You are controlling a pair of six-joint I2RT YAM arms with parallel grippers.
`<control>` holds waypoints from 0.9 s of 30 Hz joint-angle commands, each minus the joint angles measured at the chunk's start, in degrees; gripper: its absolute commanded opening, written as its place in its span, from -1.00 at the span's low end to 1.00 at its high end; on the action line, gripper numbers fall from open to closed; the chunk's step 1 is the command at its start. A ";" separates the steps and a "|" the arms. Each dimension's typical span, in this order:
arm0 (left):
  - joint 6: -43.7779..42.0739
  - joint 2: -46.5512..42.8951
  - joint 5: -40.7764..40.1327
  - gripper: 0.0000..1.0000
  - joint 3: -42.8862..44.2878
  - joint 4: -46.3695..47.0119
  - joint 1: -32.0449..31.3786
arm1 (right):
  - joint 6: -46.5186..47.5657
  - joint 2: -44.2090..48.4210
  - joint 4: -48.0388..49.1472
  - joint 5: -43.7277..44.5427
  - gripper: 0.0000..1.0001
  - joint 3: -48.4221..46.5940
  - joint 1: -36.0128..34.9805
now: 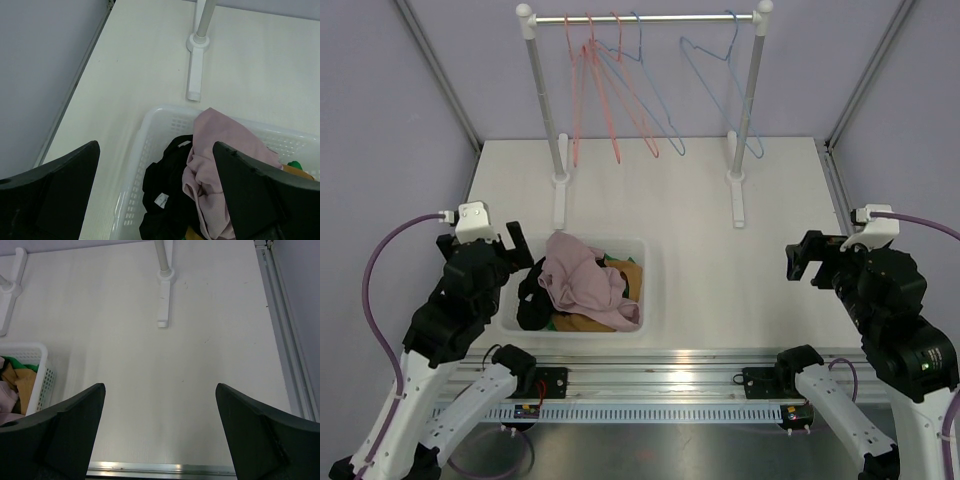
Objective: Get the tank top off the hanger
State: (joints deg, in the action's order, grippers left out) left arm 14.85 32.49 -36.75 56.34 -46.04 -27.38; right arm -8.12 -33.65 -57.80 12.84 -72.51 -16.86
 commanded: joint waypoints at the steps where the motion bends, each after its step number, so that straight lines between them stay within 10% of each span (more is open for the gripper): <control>1: -2.19 0.56 5.09 0.98 -0.96 4.64 2.85 | 1.70 1.92 3.57 1.84 0.99 1.05 0.16; 27: -2.55 -1.20 9.60 0.98 -2.46 7.63 8.57 | -0.40 -0.80 6.12 -2.03 0.99 1.58 0.08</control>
State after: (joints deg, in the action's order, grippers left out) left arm 13.28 31.99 -27.55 53.89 -41.78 -19.11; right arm -7.79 -33.45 -54.70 12.29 -71.16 -16.86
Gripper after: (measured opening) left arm 0.988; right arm 0.993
